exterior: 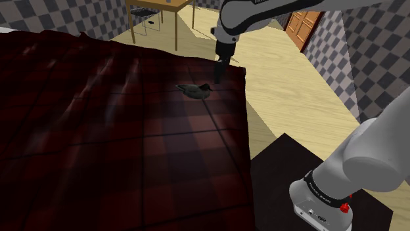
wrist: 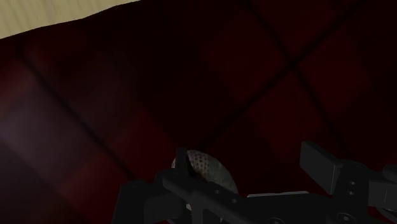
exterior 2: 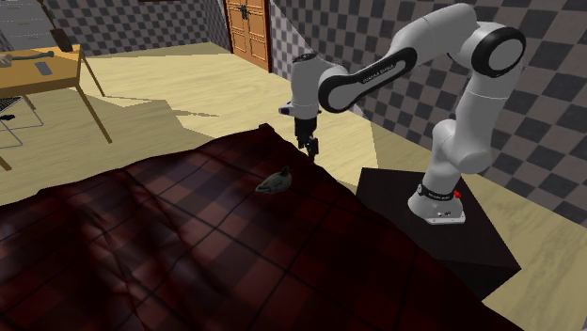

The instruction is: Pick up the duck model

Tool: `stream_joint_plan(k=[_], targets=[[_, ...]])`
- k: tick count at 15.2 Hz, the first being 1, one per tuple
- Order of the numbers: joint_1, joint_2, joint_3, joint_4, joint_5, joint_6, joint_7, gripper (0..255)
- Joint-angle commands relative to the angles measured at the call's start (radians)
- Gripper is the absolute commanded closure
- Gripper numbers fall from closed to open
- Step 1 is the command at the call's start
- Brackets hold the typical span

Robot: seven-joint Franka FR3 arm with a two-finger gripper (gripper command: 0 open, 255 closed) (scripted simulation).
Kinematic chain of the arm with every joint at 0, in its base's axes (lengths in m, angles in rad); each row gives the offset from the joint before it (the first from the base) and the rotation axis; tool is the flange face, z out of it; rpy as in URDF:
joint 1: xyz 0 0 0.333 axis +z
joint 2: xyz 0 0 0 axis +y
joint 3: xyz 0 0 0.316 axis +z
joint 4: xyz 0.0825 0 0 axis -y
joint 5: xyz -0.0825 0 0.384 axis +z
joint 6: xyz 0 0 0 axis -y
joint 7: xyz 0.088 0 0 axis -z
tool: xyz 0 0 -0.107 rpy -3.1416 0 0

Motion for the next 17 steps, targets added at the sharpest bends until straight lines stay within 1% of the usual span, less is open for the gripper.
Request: stream_joint_plan(k=[1, 7, 12, 13, 17], targets=[[0.005, 0.080, 0.005, 0.073, 0.009, 0.008, -0.032, 0], [0.020, 0.306, 0.030, 0.302, 0.026, 0.010, -0.109, 0], [0.037, 0.505, 0.056, 0.538, 0.029, -0.025, -0.163, 0], [0.039, 0.523, 0.058, 0.560, 0.029, -0.030, -0.167, 0], [0.039, 0.541, 0.058, 0.534, 0.028, 0.015, -0.169, 0]])
